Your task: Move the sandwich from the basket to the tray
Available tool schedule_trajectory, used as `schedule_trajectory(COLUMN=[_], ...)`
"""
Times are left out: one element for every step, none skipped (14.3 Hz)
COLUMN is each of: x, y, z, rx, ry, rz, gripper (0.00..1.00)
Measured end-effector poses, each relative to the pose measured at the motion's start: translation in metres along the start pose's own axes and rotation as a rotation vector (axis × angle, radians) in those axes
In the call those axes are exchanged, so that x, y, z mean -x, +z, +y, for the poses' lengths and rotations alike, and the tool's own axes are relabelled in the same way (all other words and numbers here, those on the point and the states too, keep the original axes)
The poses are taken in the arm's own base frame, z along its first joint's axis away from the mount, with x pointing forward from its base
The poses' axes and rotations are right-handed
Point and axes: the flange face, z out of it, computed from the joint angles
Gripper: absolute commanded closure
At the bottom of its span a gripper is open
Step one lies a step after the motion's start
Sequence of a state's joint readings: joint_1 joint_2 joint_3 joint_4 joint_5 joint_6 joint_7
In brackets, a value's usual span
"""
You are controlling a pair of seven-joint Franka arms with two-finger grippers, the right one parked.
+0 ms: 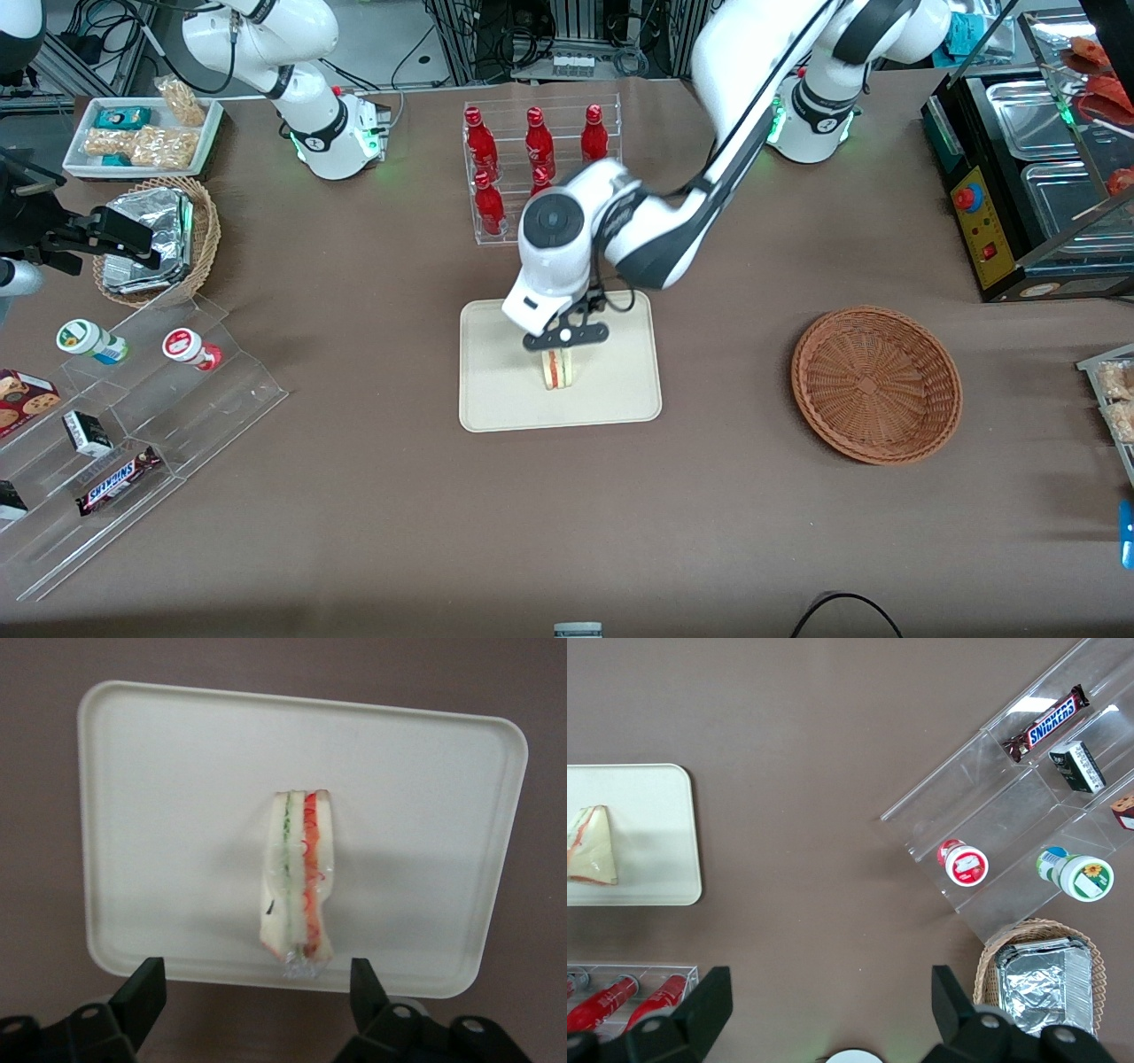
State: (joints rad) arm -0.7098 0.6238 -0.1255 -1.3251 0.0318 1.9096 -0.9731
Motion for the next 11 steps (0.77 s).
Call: schedule_trajectory(x=[-0.003, -0.006, -0.012, -0.021, -0.033, -0.045, -0.056, -0.067, -0.077, -0.086, -0.093], y=[-0.025, -0.044, -0.056, -0.061, -0.060, -0.057, -0.054, -0.052, -0.053, -0.058, -0.065], z=[-0.015, -0.032, -0.050, -0.068, -0.085, -0.102, -0.120, -0.141, -0.164, -0.189, -0.214], rx=[-0.029, -0.063, -0.098, -0.119, -0.128, -0.137, -0.144, -0.149, -0.151, -0.149, -0.144], ry=[-0.014, -0.034, -0.056, -0.080, -0.099, -0.106, -0.097, -0.078, -0.062, -0.051, -0.040], rz=[0.000, -0.011, -0.028, -0.041, -0.050, -0.061, -0.074, -0.088, -0.100, -0.108, -0.114], gripper=[0.00, 0.00, 0.00, 0.00, 0.00, 0.00, 0.00, 0.00, 0.00, 0.00, 0.00])
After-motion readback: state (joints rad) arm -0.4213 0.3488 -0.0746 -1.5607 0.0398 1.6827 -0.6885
